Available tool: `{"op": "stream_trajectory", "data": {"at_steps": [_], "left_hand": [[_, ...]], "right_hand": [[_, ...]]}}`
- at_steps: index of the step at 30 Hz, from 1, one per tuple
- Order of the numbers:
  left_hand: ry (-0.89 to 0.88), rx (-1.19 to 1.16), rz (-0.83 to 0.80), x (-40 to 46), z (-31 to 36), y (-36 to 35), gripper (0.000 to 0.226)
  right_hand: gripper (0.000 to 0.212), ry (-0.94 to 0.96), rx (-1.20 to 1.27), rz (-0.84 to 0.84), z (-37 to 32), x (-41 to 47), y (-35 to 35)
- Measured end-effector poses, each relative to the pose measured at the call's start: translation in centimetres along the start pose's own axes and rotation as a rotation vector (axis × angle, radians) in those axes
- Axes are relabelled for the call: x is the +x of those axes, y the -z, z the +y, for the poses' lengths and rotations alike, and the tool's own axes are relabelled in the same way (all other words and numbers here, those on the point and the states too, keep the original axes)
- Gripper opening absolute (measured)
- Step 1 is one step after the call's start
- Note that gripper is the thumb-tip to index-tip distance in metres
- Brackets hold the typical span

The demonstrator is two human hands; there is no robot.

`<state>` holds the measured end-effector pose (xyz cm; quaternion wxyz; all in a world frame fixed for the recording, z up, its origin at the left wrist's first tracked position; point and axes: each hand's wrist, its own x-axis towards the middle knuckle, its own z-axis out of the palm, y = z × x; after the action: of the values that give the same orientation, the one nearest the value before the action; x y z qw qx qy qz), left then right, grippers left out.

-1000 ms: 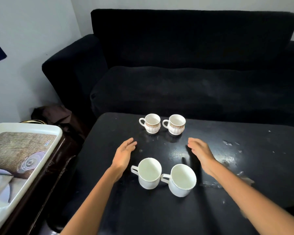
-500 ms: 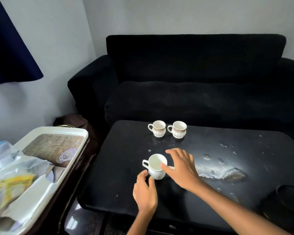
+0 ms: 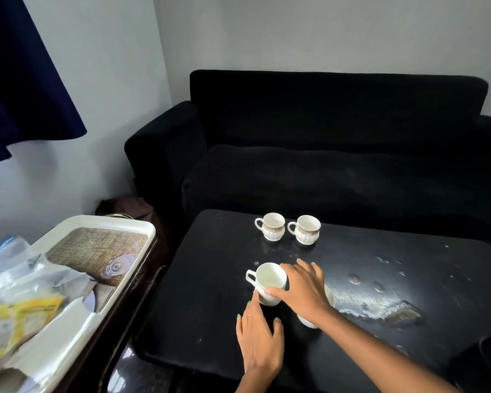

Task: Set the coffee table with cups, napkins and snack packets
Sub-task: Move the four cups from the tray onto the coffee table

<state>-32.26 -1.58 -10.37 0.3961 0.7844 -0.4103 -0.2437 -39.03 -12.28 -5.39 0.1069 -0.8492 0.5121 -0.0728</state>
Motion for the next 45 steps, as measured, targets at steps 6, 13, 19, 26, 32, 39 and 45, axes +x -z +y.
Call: {"op": "stream_trajectory", "data": {"at_steps": [6,13,19,26,32,39,45], "left_hand": [[-0.074,0.156,-0.048,2.7,-0.9,-0.7,0.076],[-0.146,0.273,-0.064,6.2,-1.0,-1.2,0.073],[-0.164,0.327,-0.075,8.6,-0.6,-1.5,0.073],[-0.148,0.426,-0.063,9.2,-0.7,-2.3,0.072],[-0.137,0.448,-0.067,9.0,-0.7,-2.3,0.072],[-0.177,0.369,-0.031,8.3,-1.0,-1.8,0.062],[-0.235,0.290,0.067,6.3,-1.3,-1.5,0.048]], "right_hand": [[0.066,-0.029,0.099,-0.048,0.5,2.6,0.3],[0.064,-0.080,0.387,-0.132,1.2,5.9,0.5],[0.062,-0.109,0.611,-0.128,1.6,8.3,0.2],[0.063,-0.087,0.776,-0.146,1.8,9.5,-0.1],[0.067,-0.106,0.787,-0.146,1.9,9.7,-0.6],[0.082,-0.363,0.900,-0.187,3.6,8.4,-0.3],[0.049,-0.474,0.991,-0.133,7.8,5.2,0.5]]}}
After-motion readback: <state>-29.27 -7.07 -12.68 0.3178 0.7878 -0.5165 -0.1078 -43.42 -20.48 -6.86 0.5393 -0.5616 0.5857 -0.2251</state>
